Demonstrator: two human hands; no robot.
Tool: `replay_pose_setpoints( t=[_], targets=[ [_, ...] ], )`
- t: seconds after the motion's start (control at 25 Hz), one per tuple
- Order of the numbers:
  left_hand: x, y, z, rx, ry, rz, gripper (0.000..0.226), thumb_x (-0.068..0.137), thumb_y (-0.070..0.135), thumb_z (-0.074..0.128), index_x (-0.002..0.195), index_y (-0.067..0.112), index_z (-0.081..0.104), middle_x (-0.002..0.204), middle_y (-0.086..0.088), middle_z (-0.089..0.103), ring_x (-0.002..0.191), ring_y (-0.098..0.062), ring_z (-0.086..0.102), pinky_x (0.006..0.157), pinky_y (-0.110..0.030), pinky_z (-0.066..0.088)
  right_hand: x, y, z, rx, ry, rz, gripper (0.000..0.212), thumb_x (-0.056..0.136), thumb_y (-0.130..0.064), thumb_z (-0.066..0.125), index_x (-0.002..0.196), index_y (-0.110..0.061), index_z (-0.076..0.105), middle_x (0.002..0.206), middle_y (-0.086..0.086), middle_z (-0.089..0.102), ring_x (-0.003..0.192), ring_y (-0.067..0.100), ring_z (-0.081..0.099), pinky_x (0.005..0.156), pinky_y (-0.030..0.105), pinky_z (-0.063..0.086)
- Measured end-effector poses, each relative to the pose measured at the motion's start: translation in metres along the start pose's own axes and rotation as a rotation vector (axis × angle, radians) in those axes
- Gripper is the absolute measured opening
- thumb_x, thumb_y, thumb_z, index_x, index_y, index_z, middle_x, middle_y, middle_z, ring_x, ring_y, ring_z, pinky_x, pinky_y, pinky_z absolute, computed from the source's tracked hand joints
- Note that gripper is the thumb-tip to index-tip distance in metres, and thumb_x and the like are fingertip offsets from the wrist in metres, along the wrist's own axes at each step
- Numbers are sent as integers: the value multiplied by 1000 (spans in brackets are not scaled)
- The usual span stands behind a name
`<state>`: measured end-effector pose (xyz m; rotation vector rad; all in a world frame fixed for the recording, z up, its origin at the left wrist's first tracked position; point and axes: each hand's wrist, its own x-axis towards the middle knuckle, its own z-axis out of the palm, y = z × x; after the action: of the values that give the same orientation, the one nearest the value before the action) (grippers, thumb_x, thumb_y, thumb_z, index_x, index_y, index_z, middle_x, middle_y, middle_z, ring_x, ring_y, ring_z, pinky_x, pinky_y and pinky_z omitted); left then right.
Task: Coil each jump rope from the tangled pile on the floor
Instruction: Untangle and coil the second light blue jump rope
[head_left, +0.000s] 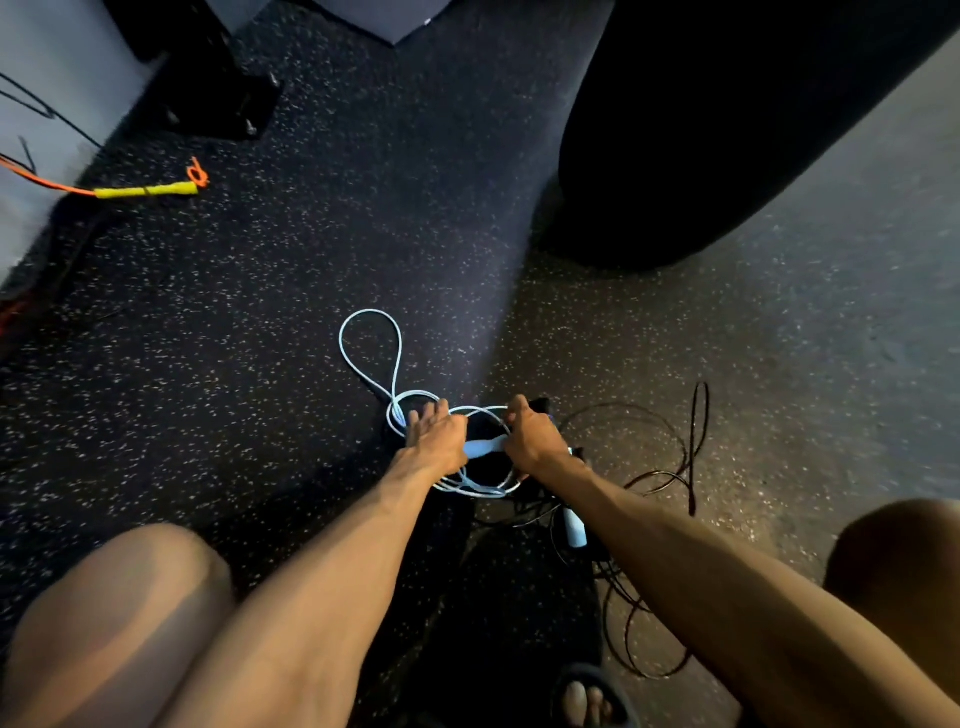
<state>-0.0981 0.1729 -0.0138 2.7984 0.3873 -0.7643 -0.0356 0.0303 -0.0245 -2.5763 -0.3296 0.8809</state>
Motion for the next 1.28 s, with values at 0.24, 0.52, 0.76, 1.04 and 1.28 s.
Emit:
replay_pose_setpoints(
  t=[0.24,0.52,0.76,1.04,1.28],
  targets=[
    [-26,-8,-33,-249,123,52,24,89,29,65,109,21,56,116,-7,49,115,-30,51,101,-47,32,-25,-12,-44,122,16,-73,32,89,-23,68,112,-4,58,107,22,68,101,33,62,80,36,44],
    [-49,4,-71,-419,229,103,32,85,27,67,110,13,53,116,-13,53,114,-32,52,93,-45,43,-58,-45,-104,234,111,-266,15,91,-25,67,88,-11,63,78,4,59,76,18,51,67,29,38],
    [-91,26,-109,-585,406,109,37,81,34,76,114,19,68,110,-14,55,105,-31,57,93,-40,48,-125,-68,-138,374,239,-326,25,95,-14,57,72,-22,52,65,-3,61,57,10,63,51,16,48],
    [-178,58,-162,-806,665,284,15,86,19,71,83,5,66,90,-14,67,86,-25,62,79,-35,48,-220,-63,-193,142,335,-499,7,94,-17,61,87,-18,61,74,-1,63,63,10,57,58,24,42],
    [-223,79,-177,-735,628,485,41,90,1,59,129,12,58,109,-10,58,89,-21,60,84,-29,50,-265,-58,-211,138,331,-568,4,93,-10,61,93,-8,64,78,10,70,74,26,70,74,45,58]
  ],
)
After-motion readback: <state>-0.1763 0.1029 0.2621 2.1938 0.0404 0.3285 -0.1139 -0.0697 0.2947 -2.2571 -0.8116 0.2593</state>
